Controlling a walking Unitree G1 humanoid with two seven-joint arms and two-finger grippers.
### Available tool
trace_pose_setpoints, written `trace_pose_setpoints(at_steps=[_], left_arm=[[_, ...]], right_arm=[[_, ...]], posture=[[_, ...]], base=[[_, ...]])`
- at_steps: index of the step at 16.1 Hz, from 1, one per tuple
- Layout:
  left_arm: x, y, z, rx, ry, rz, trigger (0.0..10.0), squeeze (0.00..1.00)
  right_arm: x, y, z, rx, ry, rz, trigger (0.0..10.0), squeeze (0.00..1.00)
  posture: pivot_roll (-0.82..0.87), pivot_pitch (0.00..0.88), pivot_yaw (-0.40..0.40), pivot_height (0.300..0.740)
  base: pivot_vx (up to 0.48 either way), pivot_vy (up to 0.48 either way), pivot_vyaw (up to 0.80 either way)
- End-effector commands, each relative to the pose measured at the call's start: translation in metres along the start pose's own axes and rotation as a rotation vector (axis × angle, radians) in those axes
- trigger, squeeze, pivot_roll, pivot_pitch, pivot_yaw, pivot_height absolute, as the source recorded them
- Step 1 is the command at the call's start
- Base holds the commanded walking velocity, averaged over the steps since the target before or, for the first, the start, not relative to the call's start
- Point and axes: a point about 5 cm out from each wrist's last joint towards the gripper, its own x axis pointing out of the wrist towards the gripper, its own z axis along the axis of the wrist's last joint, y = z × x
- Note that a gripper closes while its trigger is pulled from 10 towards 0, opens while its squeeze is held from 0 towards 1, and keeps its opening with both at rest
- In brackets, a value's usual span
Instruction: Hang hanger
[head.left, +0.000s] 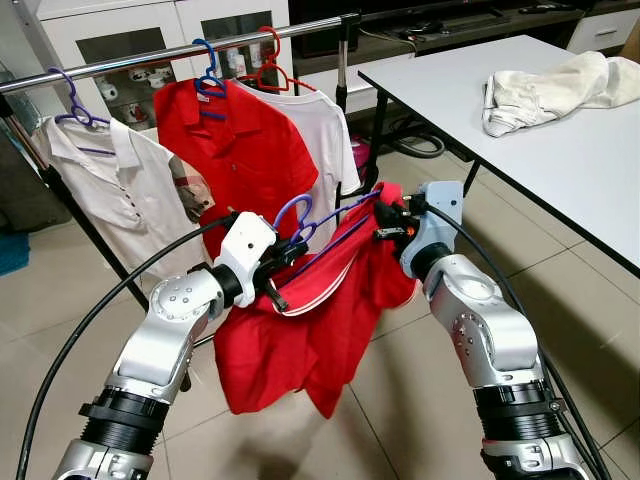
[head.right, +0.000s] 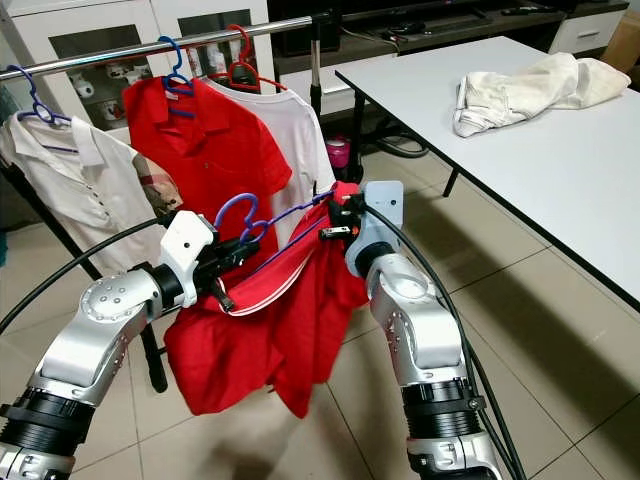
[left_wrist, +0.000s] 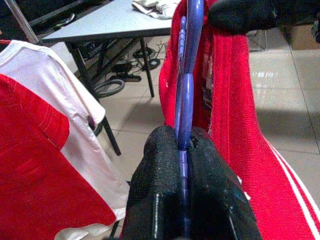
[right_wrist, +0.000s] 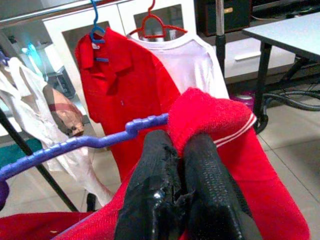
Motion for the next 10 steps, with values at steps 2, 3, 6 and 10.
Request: trace_pose_setpoints(at_steps=[2, 3, 6, 10], left_arm=[[0.001, 0.001, -0.005, 0.032, 0.053, -0.017, 0.0, 0.00], [0.002, -0.001, -0.007, 0.034, 0.064, -0.030, 0.0, 0.00], [0.004, -0.009, -0.011, 0.037, 0.093, -0.088, 0.0, 0.00], [0.007, 0.002, -0.012, 0.037, 0.107, 0.009, 0.0, 0.00]], right_arm=[[-0.001, 0.002, 0.007, -0.029, -0.034, 0.011, 0.0, 0.00], [-0.001, 0.004, 0.007, -0.034, -0.037, 0.025, 0.0, 0.00], [-0.002, 0.013, 0.009, -0.066, -0.044, 0.094, 0.0, 0.00], [-0.007, 0.026, 0.005, -0.128, -0.023, 0.199, 0.0, 0.00]], posture=[[-0.21, 0.000, 0.037, 0.740], [-0.21, 0.000, 0.037, 0.740], [-0.22, 0.000, 0.039, 0.740], [-0.22, 0.000, 0.039, 0.740]], base=[[0.000, 0.000, 0.00], [0.000, 0.000, 0.00], [0.000, 0.000, 0.00], [0.000, 0.000, 0.00]])
